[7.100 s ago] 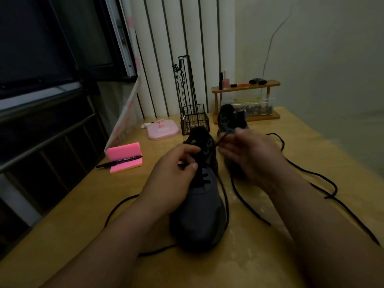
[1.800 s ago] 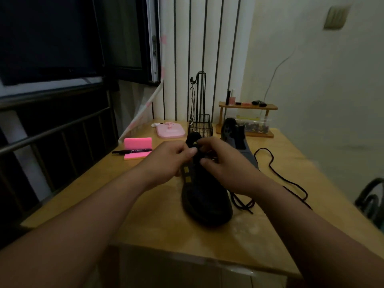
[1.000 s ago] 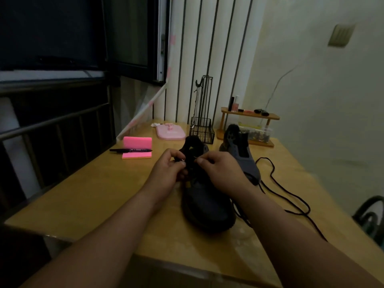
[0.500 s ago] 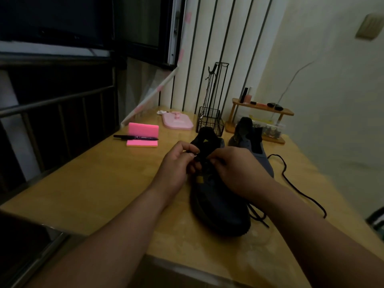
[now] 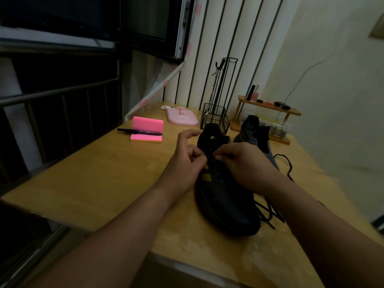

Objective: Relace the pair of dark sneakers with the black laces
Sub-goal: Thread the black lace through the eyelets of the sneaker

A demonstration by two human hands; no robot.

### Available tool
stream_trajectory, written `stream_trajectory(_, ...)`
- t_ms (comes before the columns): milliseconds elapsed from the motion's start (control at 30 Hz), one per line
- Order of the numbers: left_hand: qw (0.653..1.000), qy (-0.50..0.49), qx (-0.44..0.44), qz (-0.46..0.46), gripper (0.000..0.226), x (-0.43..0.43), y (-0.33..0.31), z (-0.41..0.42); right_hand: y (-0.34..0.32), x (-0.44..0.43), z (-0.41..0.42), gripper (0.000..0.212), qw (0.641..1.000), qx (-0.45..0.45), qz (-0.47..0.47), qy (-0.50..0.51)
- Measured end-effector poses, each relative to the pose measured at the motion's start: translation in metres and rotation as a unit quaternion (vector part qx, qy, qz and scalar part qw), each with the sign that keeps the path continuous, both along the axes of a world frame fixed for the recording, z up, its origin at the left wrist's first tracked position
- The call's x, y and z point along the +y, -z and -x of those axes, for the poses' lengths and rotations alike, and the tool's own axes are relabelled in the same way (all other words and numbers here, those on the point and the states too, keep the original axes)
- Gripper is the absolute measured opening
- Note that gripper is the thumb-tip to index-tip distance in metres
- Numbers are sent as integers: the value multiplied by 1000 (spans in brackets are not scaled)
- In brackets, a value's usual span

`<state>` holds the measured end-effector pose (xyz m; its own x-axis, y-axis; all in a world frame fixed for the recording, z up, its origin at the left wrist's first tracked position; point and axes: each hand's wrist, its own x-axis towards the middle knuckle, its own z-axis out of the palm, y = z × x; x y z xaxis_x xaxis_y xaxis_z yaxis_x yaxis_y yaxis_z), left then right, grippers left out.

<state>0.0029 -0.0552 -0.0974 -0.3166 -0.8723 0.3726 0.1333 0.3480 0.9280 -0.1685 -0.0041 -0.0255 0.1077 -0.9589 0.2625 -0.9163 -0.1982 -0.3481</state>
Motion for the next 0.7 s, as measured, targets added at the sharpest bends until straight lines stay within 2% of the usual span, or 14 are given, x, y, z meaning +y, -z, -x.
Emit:
stream_trajectory(167, 997, -30, -58, 31, 4, -3, 3, 1, 0, -2, 0, 22, 1000, 5, 7, 1)
stream_trajectory(333, 997, -8, -73, 36, 13, 1, 3, 0, -4, -5, -3, 15, 1000, -2, -9, 9)
stream_trajectory(400, 1000, -8, -10, -29, 16, 2, -1, 3, -6, -3, -1, 11, 1000, -13, -18, 20)
stream_trajectory(467, 982, 4, 132, -134, 17, 0, -5, 4, -9, 2, 7, 7, 998, -36, -35, 26)
stream_trajectory(533, 927, 55, 291, -230, 19, -5, -10, -4, -11, 7, 15, 7, 993, -94, -59, 34)
stream_trajectory(600, 870, 93, 385, -295, 28, -9, -10, -14, -15, 13, 18, 9, 977, -190, -80, 48)
stream_trajectory(633, 858, 92, 392, -319, 29, -10, -10, -17, -17, 14, 19, 9, 970, -225, -77, 56)
stream_trajectory(667, 864, 82, 371, -331, 28, -11, -9, -18, -21, 15, 19, 9, 965, -246, -66, 65)
stream_trajectory(700, 889, 67, 317, -323, 27, -10, -10, -17, -26, 15, 19, 8, 962, -258, -52, 74)
